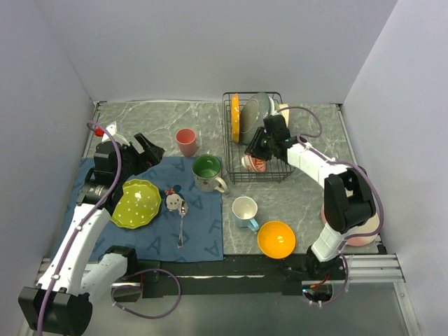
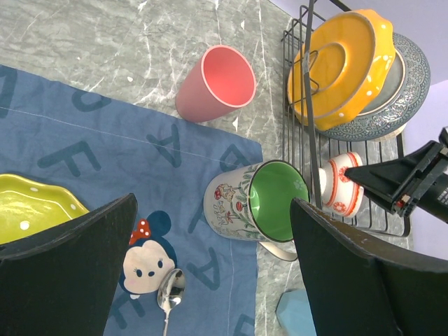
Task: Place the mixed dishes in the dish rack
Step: Pass the bowl from the right arm to the left
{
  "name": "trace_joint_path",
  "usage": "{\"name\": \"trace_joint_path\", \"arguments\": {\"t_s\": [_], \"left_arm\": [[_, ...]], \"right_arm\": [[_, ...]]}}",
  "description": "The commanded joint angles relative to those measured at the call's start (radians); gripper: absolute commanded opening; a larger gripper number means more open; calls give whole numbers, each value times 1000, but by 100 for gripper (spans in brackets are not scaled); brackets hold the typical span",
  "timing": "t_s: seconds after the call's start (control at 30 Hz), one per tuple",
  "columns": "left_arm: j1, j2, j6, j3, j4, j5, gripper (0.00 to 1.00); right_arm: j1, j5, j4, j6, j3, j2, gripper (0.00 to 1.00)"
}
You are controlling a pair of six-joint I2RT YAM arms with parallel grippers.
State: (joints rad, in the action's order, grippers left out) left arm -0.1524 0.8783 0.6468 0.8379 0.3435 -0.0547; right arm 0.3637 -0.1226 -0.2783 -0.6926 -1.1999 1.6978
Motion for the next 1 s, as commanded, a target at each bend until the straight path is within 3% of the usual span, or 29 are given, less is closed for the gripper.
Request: {"name": "trace_joint_path", "arguments": {"t_s": [0.0,0.3,0.53,0.77,0.87,0.9,0.97], "left_arm": [[-3,-21,-9,-6,-21,6,97],[-3,-16,-9,-2,-21,3,97],[-3,-15,-9,1,-20,3,97],[-3,-15,-9,1,-20,3,97],[-3,-16,-9,1,-23,0,97],[-3,-15,-9,1,-23,-2,97],[-4,-15,-10,1,-20,-5,97]], "right_arm": [[-5,112,-73,38,33,-62,42],[-9,146,-62,36,74,-109,47],[-9,147,-65,34,69,-110,32],[-17,169,-75,34,82,-136,30],[-20,160,-65,42,86,-139,14],[-23,152,-59,54,85,-138,4],[-23,143,-64,61,69,-135,0]]}}
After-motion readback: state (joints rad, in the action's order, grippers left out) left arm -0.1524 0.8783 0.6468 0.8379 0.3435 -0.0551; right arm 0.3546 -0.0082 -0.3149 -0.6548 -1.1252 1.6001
